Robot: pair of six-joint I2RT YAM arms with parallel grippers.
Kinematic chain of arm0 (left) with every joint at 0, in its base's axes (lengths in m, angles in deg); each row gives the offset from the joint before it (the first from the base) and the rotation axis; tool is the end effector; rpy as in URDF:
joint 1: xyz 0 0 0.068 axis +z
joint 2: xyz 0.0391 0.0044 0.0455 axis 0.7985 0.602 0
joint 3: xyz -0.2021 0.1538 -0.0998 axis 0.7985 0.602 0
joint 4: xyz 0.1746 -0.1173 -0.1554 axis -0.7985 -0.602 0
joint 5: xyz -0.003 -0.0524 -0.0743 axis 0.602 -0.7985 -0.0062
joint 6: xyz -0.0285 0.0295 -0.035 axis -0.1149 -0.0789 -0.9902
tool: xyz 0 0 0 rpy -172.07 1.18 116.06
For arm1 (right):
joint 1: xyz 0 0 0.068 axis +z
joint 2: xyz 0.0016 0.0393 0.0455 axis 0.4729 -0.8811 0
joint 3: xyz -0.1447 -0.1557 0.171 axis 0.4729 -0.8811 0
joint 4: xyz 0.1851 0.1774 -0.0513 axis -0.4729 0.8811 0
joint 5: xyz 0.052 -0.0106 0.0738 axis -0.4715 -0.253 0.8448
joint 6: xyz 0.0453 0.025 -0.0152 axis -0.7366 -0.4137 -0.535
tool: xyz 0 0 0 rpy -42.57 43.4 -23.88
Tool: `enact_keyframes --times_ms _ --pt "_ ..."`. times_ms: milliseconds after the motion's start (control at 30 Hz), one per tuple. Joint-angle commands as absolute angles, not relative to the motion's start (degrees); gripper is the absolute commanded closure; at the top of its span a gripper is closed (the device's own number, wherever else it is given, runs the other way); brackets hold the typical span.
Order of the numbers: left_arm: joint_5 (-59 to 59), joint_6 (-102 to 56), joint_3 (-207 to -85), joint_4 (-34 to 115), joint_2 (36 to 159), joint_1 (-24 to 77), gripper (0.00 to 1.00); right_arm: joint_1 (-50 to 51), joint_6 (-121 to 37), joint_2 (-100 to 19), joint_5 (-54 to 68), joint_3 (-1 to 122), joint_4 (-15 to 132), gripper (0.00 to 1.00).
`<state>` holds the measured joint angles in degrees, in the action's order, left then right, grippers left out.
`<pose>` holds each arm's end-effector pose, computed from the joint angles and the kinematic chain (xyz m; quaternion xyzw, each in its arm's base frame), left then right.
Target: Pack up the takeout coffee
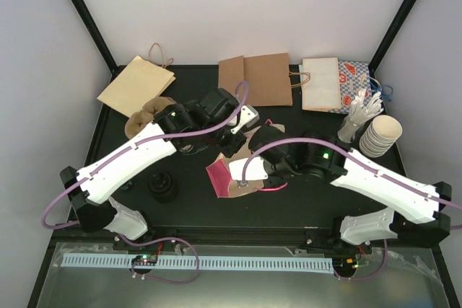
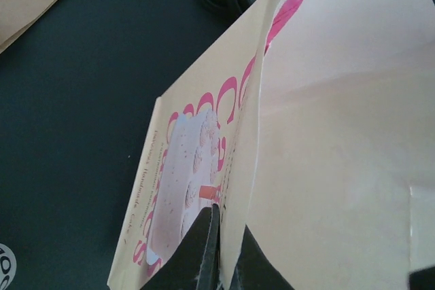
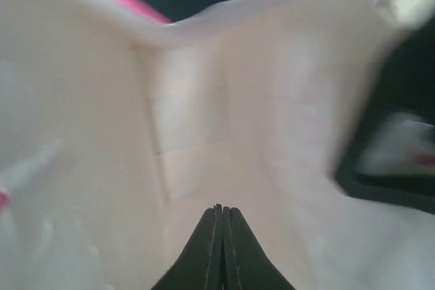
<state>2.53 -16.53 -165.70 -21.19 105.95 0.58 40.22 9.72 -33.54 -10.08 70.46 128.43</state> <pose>0.1762 -0.2346 0.3834 0.3902 0.8596 -0.1977 0.2642 0.0902 0.2128 0.3808 -0.7903 0.5470 -0.0207 0.2752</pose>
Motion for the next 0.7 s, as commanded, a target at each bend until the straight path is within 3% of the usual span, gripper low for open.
enact_keyframes --times_ms 0,133,200,233,300,467,667 --pt "0.80 -21.22 -166.36 -19.20 106.34 1.66 0.99 40.42 5.37 -28.76 -19.92 73.60 121.25 0.97" --pt "-0.61 -25.32 -166.20 -17.88 106.21 2.87 0.98 40.22 -1.11 -23.82 -26.63 71.59 115.40 0.91" --pt "-1.52 -27.89 -165.96 -16.76 105.93 3.58 0.98 39.66 -6.85 -20.93 -30.28 70.14 112.18 0.76" --pt "-1.76 -29.39 -165.70 -15.92 105.74 3.91 0.98 39.18 -11.82 -19.36 -33.65 69.22 109.57 0.62" --pt "-2.23 -32.38 -165.06 -14.09 105.45 4.63 0.98 37.47 -23.20 -16.91 -42.60 68.13 104.11 0.50" --pt "-3.44 -41.36 -163.37 -8.75 105.64 6.76 0.98 23.05 -46.03 -19.01 -42.99 77.07 115.87 0.46" --pt "-3.92 -50.09 -160.37 -2.77 106.89 9.15 0.97 15.08 -53.20 -22.18 -40.01 77.38 122.46 0.33"
